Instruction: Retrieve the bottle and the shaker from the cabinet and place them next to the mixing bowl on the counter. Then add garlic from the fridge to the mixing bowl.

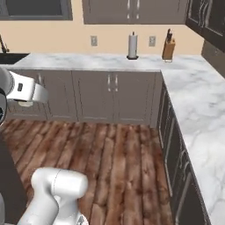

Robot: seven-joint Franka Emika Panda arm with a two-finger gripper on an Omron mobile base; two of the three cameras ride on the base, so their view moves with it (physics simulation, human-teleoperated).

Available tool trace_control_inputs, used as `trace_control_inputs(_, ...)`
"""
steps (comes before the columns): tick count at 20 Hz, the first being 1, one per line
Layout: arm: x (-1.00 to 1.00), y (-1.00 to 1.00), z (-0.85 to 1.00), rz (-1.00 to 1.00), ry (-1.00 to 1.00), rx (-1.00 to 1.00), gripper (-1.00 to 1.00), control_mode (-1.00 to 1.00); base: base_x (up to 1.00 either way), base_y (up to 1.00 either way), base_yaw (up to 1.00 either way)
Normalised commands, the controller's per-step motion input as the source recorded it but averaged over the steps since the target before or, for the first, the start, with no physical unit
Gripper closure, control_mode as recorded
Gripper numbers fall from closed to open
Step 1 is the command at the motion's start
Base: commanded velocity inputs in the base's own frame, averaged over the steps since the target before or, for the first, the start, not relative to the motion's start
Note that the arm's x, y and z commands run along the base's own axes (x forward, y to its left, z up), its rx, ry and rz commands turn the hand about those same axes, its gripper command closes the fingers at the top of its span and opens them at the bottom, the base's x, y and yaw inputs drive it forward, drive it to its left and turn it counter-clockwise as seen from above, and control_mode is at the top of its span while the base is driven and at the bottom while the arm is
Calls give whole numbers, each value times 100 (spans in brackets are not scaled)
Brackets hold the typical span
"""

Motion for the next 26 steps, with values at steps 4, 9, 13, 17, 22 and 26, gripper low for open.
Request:
trace_control_inputs(4, 0, 0, 0, 0, 0, 0, 100, 100, 100, 26, 63)
trace_control_inputs(9, 0, 0, 0, 0, 0, 0, 100, 100, 100, 22, 63)
trace_control_inputs(13, 0, 0, 0, 0, 0, 0, 100, 100, 100, 14, 69)
trace_control_inputs(17, 0, 0, 0, 0, 0, 0, 100, 100, 99, 3, 80)
trace_control_inputs(22, 0, 0, 0, 0, 0, 0, 100, 100, 38, -17, 93)
trace_control_inputs(26, 0, 0, 0, 0, 0, 0, 100, 100, 9, -63, 79)
